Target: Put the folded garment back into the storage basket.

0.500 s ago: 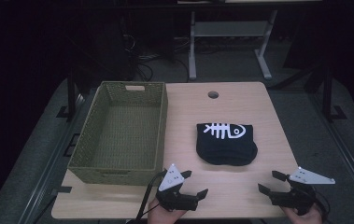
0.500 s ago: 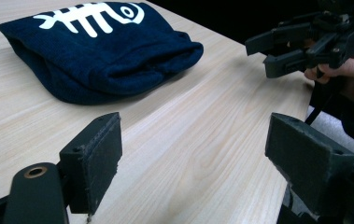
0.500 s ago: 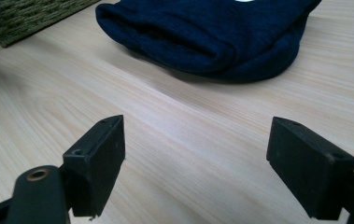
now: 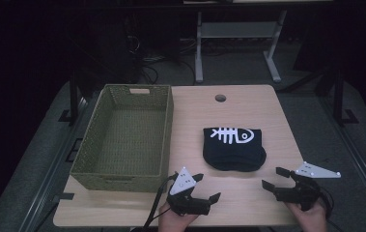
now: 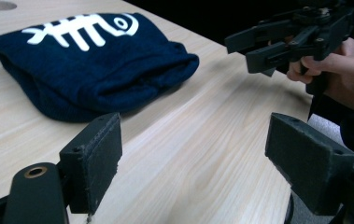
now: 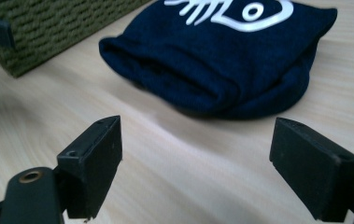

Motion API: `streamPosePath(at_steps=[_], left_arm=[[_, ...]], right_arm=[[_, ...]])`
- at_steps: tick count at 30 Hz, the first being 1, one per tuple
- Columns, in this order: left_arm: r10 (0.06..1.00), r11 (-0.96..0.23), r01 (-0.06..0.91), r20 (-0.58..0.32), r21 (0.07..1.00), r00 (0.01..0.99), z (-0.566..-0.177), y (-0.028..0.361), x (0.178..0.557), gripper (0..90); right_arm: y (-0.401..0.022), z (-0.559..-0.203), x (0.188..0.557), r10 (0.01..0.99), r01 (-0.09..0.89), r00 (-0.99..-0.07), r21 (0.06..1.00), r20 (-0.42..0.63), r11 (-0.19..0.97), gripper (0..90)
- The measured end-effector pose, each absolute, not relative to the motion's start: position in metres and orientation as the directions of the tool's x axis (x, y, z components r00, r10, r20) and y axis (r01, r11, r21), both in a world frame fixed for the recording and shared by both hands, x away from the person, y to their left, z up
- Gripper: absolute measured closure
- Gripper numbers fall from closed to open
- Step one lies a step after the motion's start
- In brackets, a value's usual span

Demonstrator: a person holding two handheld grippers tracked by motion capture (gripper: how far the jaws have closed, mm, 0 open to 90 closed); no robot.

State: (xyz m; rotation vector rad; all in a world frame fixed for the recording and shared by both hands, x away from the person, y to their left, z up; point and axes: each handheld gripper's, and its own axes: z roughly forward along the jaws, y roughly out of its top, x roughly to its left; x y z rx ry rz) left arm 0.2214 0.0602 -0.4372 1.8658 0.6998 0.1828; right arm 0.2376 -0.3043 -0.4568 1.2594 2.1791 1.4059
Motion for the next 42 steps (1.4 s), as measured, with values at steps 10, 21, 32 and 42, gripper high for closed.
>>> streamPosePath(at_steps=[10, 21, 32, 42], left_arm=[[0.611, -0.202, 0.443, -0.241, 0.874, 0.754, -0.435, 0.047, 0.25, 16.1], [0.667, -0.125, 0.496, -0.298, 0.859, 0.683, -0.431, 0.036, 0.283, 16.5], [0.747, -0.105, 0.526, -0.283, 0.844, 0.602, -0.434, 0.021, 0.326, 16.5], [0.808, -0.095, 0.61, -0.297, 0.786, 0.509, -0.457, 0.017, 0.357, 16.9]], right_arm=[[-0.3, -0.446, 0.266, 0.773, 0.549, -0.584, 0.822, 0.249, 0.15, 15.3], [-0.304, -0.433, 0.3, 0.783, 0.552, -0.574, 0.819, 0.241, 0.152, 15.7], [-0.308, -0.43, 0.336, 0.785, 0.574, -0.554, 0.81, 0.278, 0.119, 17.5], [-0.303, -0.445, 0.361, 0.807, 0.614, -0.523, 0.778, 0.274, 0.133, 21.9]])
